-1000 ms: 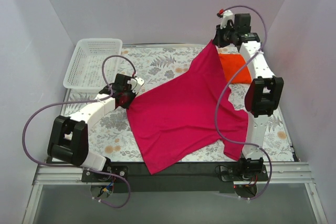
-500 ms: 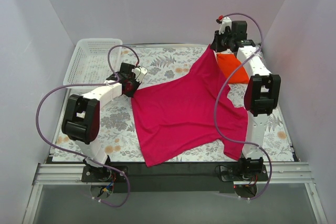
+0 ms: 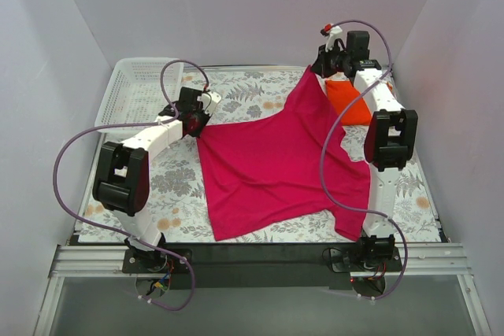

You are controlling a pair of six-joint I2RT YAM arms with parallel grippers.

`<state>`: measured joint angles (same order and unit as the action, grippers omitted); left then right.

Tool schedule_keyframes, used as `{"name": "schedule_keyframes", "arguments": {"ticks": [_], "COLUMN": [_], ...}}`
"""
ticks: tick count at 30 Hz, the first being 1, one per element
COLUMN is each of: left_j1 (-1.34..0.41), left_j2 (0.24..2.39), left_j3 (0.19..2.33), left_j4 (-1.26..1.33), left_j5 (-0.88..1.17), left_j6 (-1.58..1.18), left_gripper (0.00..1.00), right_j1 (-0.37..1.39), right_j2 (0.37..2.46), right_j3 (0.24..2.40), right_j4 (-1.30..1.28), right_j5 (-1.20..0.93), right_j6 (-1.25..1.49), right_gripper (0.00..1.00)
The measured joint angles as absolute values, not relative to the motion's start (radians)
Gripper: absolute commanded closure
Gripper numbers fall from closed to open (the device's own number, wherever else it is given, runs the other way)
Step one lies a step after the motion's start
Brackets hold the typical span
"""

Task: Fold and stack the t-shirts
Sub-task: Flatten the tshirt out

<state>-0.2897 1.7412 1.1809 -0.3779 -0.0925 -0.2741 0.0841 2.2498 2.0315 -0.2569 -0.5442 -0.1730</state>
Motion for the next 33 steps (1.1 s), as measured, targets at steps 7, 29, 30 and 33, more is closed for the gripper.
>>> {"name": "schedule_keyframes", "arguments": {"ticks": [7,29,30,33], "left_j1": [-0.289,-0.273,-0.273,-0.273], "left_j2": [1.760,1.799,1.755,1.588], "left_j3": [1.284,1.316,1.282,1.187], "left_j4": [-0.347,-0.245,-0.235,-0.199], "left_j5": [-0.122,-0.167,-0.168,-0.168], "left_j6": [-0.228,-0.182,-0.183,-0.185], "left_gripper": [1.00,1.00,1.00,1.00], "right_j1": [0.063,0.041,0.036,0.002], "right_j2": [2.154,2.075,2.054,1.977], "right_j3": [2.033,1.931,1.916,1.899], "right_j4": [-0.216,-0.182,-0.185,-0.192], "right_j5": [-0.530,-0.542,-0.552,-0.591], "right_j6": [-0.192,-0.216,-0.216,-0.205], "right_gripper": [0.99,0.99,0.99,0.99]}}
